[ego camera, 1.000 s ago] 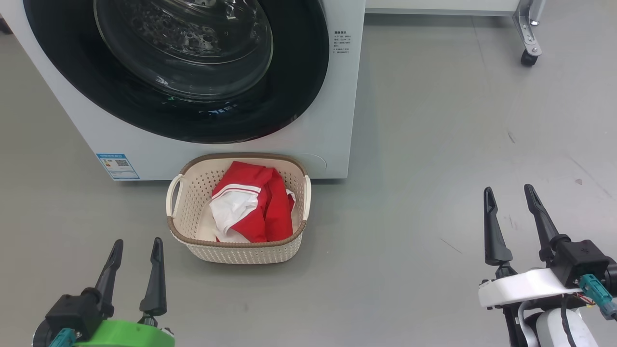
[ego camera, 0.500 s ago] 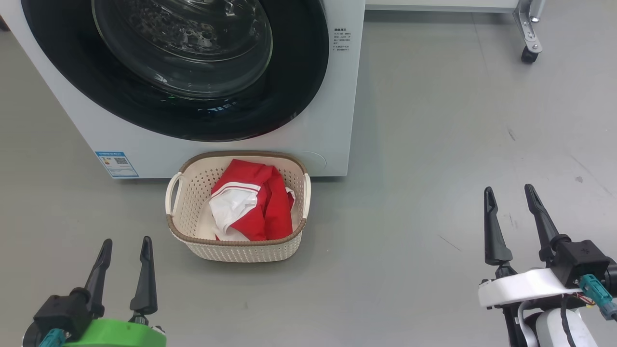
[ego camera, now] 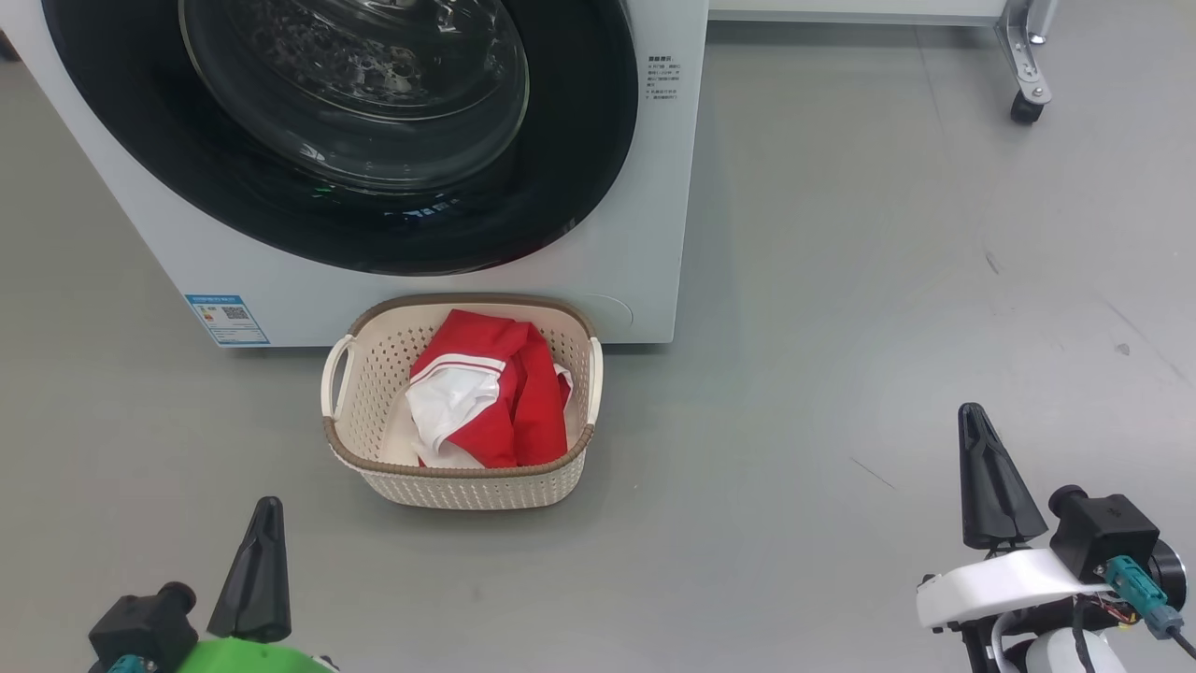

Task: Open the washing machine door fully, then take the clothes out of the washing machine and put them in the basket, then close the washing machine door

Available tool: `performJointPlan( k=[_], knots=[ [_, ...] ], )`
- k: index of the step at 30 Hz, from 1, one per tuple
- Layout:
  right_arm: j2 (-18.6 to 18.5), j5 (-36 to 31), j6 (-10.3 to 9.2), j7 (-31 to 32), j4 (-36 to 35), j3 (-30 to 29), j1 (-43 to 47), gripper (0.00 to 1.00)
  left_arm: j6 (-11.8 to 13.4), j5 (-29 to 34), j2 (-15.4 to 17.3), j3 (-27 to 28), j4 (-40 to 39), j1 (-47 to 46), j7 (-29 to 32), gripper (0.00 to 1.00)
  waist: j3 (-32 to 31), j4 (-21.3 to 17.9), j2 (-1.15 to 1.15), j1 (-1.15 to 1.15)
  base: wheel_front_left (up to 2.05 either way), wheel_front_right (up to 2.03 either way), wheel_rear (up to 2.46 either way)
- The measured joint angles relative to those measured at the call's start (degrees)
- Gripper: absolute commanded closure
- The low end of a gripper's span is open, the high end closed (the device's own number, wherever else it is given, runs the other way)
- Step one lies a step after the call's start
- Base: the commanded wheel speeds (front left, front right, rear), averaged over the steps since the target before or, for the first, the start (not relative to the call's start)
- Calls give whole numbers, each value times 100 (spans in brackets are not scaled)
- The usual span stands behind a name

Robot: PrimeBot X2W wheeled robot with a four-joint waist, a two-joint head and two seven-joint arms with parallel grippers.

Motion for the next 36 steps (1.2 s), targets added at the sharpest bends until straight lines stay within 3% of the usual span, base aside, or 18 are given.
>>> performJointPlan(
  k=[36],
  knots=[
    [-26,3016,201,637,215,-233,-62,100,0,-2452,-20,201,74,-46,668,100,-102,-7,0,0,0,0,0]
  ],
)
